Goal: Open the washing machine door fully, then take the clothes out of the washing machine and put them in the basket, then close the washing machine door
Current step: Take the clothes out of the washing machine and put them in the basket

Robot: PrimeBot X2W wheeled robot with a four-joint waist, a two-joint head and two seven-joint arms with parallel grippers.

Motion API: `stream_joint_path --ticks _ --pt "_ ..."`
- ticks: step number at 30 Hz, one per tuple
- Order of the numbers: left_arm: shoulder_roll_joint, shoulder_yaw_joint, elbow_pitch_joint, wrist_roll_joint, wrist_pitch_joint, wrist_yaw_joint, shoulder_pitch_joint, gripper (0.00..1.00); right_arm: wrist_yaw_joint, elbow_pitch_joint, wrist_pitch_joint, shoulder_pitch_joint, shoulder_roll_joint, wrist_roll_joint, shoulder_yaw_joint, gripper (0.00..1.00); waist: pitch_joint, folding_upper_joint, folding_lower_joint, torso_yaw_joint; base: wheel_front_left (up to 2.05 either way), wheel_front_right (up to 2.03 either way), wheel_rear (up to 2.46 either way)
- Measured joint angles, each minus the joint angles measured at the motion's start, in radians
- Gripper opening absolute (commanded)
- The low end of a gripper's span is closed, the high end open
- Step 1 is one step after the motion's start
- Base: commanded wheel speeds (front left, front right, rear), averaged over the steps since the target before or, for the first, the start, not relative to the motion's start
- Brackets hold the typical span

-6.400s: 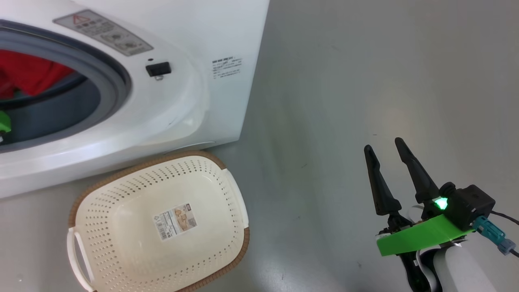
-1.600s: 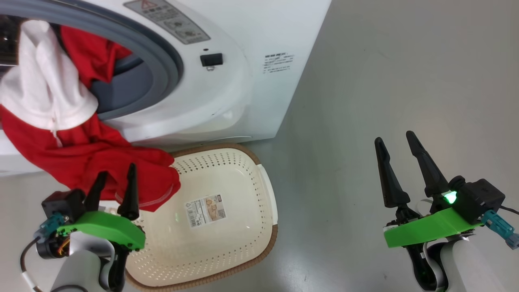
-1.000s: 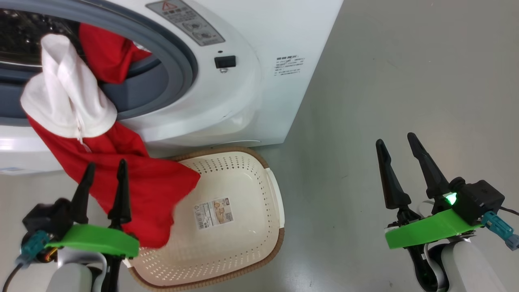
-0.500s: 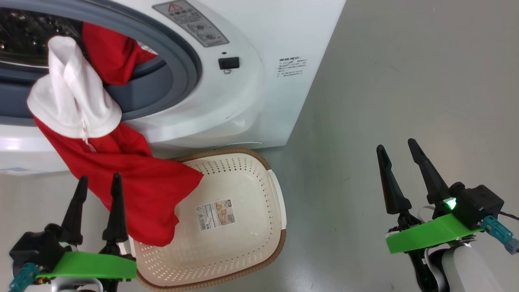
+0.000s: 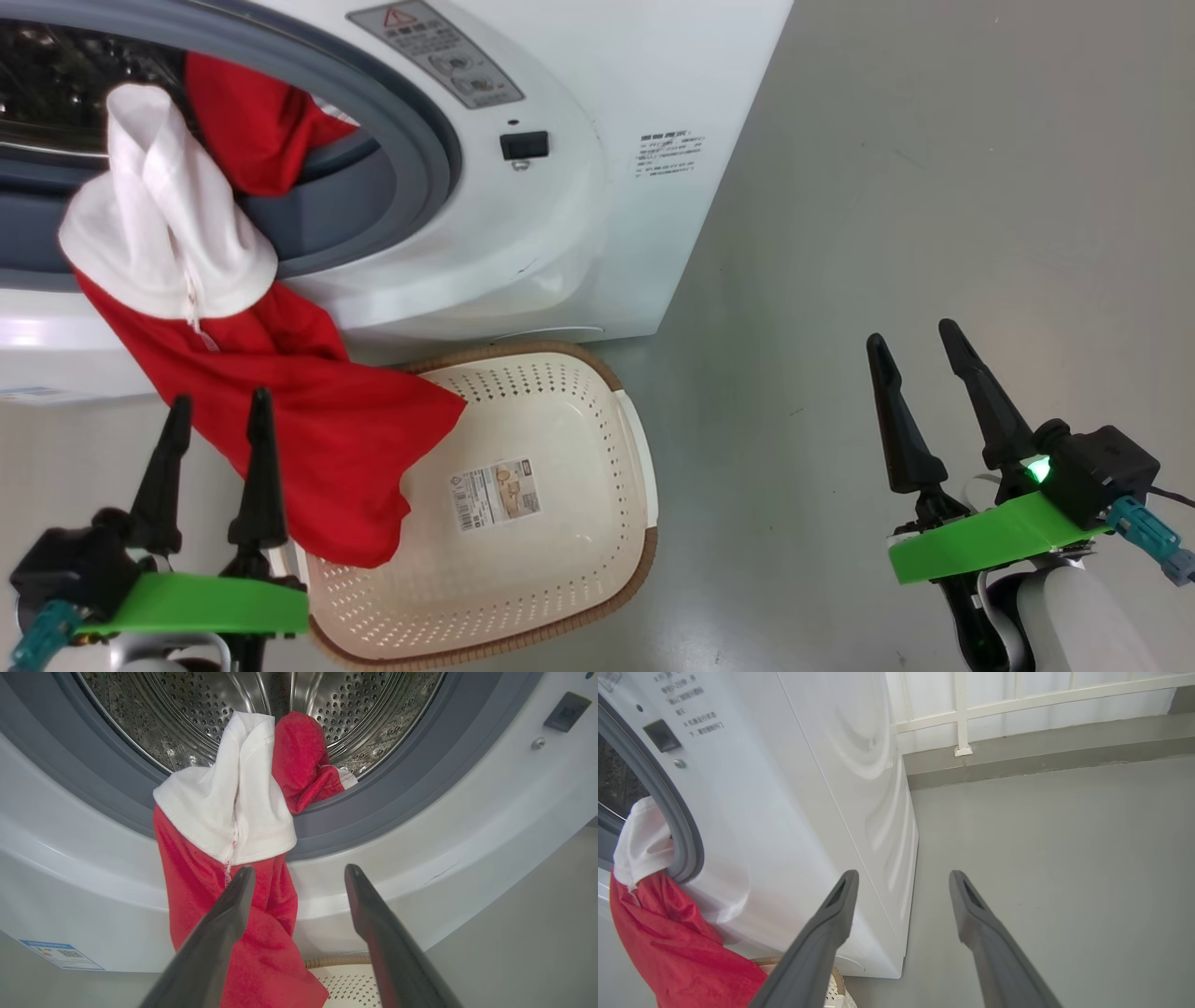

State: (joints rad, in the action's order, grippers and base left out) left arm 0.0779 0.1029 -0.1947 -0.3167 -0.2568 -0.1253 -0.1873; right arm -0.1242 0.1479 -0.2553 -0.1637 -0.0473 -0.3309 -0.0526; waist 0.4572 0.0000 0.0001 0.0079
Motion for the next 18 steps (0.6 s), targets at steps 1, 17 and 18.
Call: stream_joint_path --ticks 1,17,18 --pt "0.0 0.001 0.0 0.001 0.0 0.0 -0.006 1.0 0.0 0.0 0.0 0.0 0.0 0.0 0.0 1.0 0.0 0.0 0.0 0.0 0.0 0.0 0.0" --pt "0.047 0.048 -0.172 0.06 0.0 0.0 -0.31 1.0 0.0 0.001 0.0 -0.001 0.0 0.0 -0.02 1.0 0.018 0.0 -0.0001 -0.015 0.0 0.0 0.0" --pt "0.051 0.049 -0.19 0.067 0.0 0.0 -0.33 1.0 0.0 0.0 0.0 -0.001 0.0 0.0 -0.021 1.0 0.02 0.0 -0.0001 -0.018 0.0 0.0 0.0"
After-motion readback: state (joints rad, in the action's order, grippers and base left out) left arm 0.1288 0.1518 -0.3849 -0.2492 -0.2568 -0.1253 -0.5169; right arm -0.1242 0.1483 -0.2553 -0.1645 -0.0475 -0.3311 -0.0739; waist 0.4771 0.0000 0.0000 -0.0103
